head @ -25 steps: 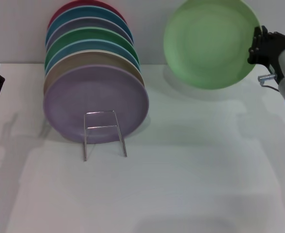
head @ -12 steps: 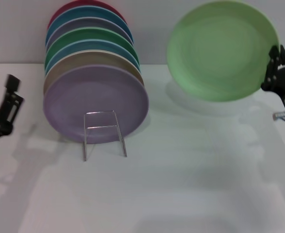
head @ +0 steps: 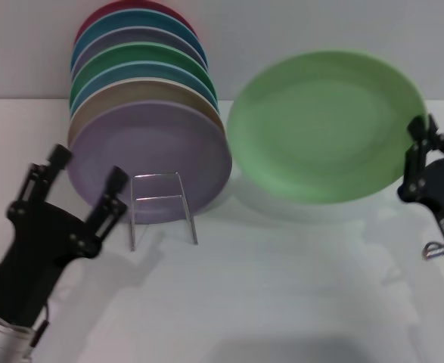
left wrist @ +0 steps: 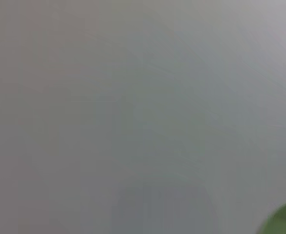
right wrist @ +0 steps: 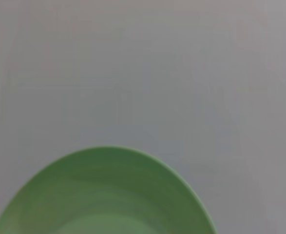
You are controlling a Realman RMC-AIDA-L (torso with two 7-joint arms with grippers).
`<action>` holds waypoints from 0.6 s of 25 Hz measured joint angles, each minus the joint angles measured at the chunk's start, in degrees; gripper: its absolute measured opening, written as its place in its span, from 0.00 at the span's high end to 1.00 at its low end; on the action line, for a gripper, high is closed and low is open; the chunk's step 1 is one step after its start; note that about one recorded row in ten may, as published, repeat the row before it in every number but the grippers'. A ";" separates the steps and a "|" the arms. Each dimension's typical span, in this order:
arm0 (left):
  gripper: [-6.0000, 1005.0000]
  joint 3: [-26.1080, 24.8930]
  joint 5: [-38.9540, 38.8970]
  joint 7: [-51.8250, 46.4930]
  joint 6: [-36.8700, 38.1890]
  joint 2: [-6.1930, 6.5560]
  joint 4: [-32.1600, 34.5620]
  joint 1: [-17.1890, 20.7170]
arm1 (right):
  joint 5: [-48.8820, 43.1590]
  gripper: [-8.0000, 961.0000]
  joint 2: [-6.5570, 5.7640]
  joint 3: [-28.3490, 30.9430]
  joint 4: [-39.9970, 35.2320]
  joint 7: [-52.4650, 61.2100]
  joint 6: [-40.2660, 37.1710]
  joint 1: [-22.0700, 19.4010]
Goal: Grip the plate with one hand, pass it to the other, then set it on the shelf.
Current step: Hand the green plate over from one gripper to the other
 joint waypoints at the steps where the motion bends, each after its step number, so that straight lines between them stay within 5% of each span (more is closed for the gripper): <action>1: 0.17 0.46 0.00 0.12 -0.36 0.00 -0.04 -0.10 | 0.00 0.97 0.00 -0.91 -0.02 -0.65 -0.25 -0.23; 10: 0.17 1.90 -0.02 0.31 -1.52 -0.01 -0.11 -0.46 | 7.84 0.97 0.08 -12.95 1.88 -10.19 -2.78 -1.40; 15: 0.17 4.27 -0.01 2.78 -8.49 -0.11 -2.51 -0.86 | 15.10 0.97 0.09 -20.34 4.42 -19.42 -3.90 -1.41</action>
